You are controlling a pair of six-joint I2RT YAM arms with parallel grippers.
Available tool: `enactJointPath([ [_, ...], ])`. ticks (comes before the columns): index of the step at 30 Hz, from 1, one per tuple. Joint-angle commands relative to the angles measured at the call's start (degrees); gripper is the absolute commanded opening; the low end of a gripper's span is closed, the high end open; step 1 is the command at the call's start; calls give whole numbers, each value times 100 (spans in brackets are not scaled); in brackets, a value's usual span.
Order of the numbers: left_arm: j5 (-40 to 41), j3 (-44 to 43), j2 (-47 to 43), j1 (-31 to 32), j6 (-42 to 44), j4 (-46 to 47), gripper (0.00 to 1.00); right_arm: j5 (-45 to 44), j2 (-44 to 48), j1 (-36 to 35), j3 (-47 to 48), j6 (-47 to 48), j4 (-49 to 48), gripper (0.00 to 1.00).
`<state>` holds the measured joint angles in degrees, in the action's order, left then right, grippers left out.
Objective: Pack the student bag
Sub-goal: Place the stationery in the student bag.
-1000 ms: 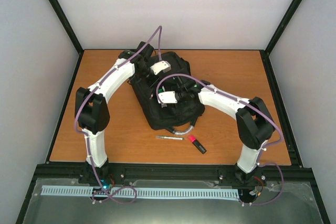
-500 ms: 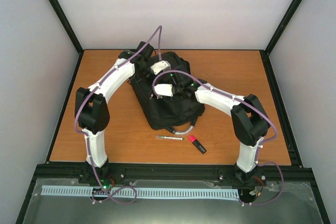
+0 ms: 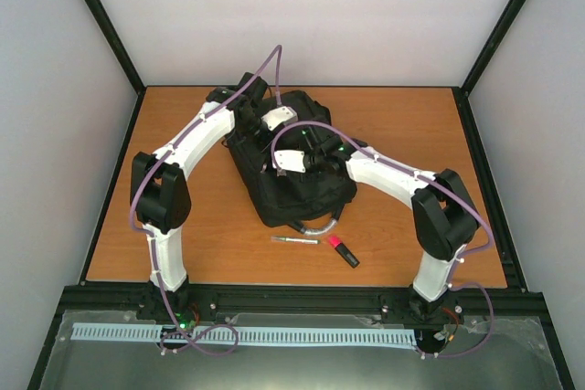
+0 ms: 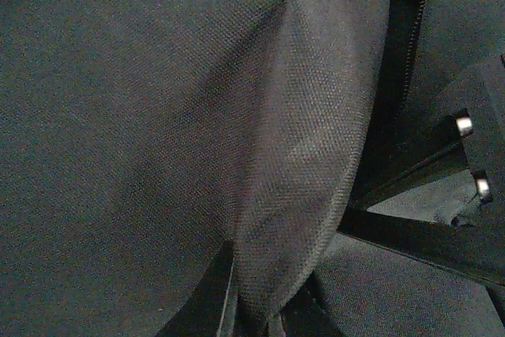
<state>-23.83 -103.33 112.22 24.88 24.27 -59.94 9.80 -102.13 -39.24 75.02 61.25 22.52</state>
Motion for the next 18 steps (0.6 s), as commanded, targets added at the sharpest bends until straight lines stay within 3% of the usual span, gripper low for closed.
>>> enactJointPath([
  [1, -428, -179, -210, 69, 83, -160, 2, 154, -88, -4, 137, -212, 94, 3],
  [8, -435, -177, -210, 69, 80, -174, 2, 127, -344, -15, 296, -371, -24, 3],
  [18, -421, -178, -209, 69, 87, -176, 2, -961, -707, 10, 372, -451, -1029, 3],
])
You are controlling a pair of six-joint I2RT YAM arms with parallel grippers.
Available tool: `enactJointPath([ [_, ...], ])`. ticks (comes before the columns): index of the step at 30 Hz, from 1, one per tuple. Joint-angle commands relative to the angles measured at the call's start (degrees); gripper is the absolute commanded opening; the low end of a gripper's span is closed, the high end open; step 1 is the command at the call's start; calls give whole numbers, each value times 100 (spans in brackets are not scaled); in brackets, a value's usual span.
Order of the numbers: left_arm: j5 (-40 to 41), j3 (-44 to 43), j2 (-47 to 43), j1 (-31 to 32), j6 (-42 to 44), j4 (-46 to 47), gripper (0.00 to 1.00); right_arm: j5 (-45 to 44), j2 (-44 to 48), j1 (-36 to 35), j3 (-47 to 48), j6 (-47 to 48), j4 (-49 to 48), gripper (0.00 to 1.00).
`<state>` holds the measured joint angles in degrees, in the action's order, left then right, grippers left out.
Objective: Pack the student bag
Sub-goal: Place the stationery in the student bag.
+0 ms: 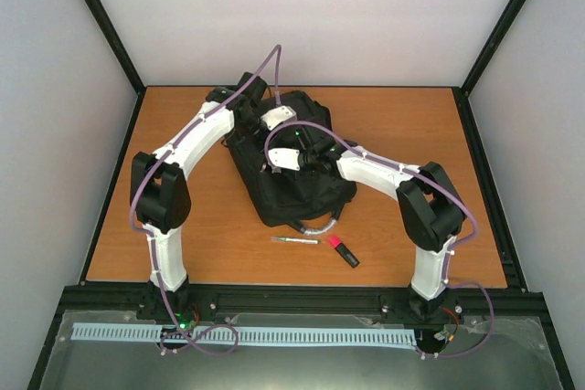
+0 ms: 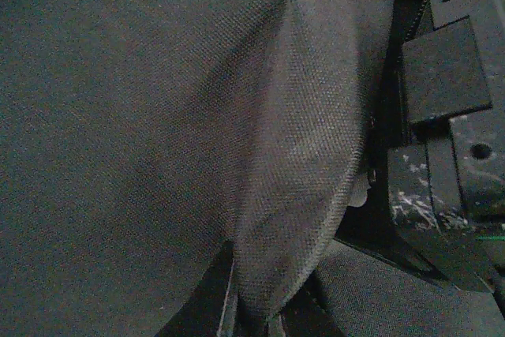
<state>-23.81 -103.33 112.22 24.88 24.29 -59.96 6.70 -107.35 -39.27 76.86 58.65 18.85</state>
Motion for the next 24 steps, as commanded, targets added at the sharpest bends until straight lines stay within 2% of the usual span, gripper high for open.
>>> enactJointPath([
  [1, -423, -171, -216, 69, 85, -178, 2, -729, -185, 15, 215, -272, -731, 3],
  [7, -413, -145, -236, 69, 94, -182, 2, -21, 120, 7, 171, -397, -508, 3],
  [15, -409, -153, -236, 69, 105, -187, 2, 803, 313, -13, -90, 26, 93, 3],
  [24, -450, -198, -249, 63, 181, -255, 1, 767, 171, -62, -67, 124, 45, 3],
])
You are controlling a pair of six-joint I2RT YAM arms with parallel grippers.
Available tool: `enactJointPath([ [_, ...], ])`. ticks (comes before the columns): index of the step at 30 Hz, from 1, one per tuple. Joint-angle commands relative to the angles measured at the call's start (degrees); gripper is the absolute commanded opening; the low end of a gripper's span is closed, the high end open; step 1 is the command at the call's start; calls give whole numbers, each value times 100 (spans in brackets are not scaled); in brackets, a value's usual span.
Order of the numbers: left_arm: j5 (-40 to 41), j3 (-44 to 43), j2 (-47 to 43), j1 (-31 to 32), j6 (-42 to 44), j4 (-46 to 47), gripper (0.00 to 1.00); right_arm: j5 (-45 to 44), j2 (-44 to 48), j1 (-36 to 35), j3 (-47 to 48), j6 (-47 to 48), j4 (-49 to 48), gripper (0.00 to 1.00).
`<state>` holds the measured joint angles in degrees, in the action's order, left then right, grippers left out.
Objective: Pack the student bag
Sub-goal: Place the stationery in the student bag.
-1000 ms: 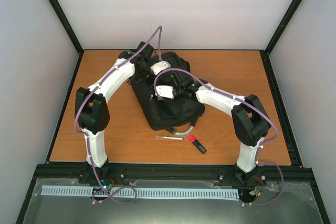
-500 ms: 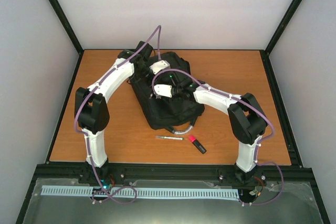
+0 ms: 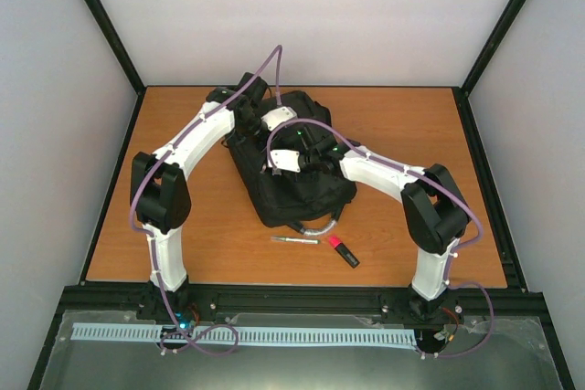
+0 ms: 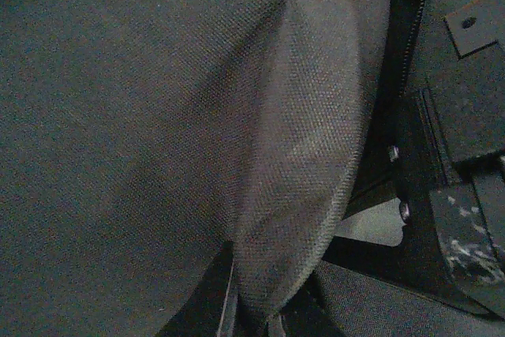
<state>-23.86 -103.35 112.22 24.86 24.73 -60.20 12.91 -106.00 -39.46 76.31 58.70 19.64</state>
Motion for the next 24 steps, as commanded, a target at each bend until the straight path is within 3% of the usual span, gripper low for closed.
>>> enactJointPath([
  [1, -458, -216, -241, 58, 154, -253, 1, 134, 1, -44, -15, 148, -43, 3],
  [11, -751, -247, -229, -16, 292, -404, 1, -374, -259, -62, -116, 199, -648, 3],
  [17, -709, -240, -188, -59, 330, -404, 1, 359, -264, -62, 50, 336, -37, 3],
  [24, -651, -171, -210, -87, 398, -415, 1, 623, -113, -62, -21, 351, 292, 3],
])
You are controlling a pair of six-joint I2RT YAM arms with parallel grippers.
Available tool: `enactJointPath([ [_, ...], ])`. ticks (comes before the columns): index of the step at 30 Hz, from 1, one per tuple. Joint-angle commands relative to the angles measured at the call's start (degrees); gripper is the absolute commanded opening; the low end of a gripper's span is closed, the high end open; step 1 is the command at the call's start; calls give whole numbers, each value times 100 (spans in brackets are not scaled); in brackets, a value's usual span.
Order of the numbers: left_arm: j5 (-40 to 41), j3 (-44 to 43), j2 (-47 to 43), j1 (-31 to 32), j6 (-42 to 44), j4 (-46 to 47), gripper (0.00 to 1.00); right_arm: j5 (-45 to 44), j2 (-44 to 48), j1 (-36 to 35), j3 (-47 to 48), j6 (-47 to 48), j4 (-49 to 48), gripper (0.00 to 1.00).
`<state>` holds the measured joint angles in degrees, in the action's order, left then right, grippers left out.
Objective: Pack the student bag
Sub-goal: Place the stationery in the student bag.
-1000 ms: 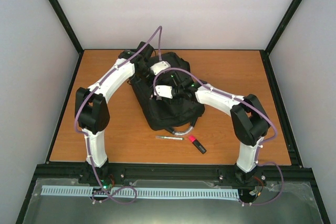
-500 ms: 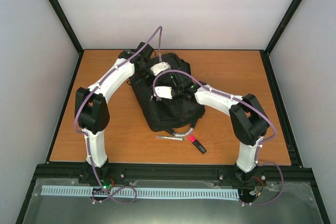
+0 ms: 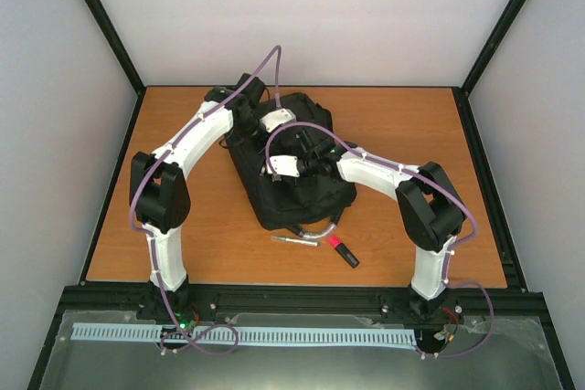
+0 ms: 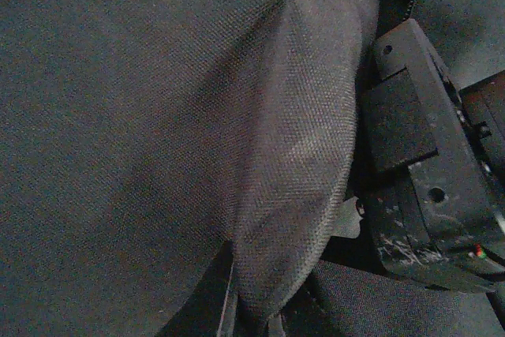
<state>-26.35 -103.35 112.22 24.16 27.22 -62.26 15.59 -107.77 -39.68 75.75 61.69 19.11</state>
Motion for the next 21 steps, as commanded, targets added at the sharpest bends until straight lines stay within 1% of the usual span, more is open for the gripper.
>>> enactJointPath([
  [1, -390, -164, -214, -17, 155, -216, 1, 352, 111, -40, 22, 15, 367, 3],
  [5, -377, -166, -219, -17, 168, -219, 1, 221, 318, -35, -84, -243, 308, 3],
  [9, -347, -159, -225, -17, 168, -223, 1, 269, 514, -40, 132, -489, 747, 6],
  [11, -311, -155, -242, -17, 175, -261, 1, 304, 651, -40, 272, -545, 1153, 10],
  [14, -231, -91, -315, -17, 263, -333, 1, 289, 1007, -31, 254, -646, 1680, 20],
  [15, -206, -51, -337, -17, 297, -343, 1, 283, 1218, -25, 143, -720, 1791, 25],
  [16, -171, 6, -355, -23, 328, -352, 1, 268, 1414, -23, 17, -797, 1850, 34],
  [17, -143, 58, -365, -25, 350, -344, 1, 215, 1626, -22, -145, -913, 1813, 83],
  [18, -126, 109, -368, -26, 364, -348, 1, 141, 1839, -22, -296, -1034, 1745, 98],
  [19, -125, 139, -369, -26, 356, -344, 1, 56, 2037, -27, -401, -1195, 1681, 100],
  [21, -166, 150, -383, -26, 315, -335, 1, -117, 2236, -39, -388, -1549, 1731, 100],
])
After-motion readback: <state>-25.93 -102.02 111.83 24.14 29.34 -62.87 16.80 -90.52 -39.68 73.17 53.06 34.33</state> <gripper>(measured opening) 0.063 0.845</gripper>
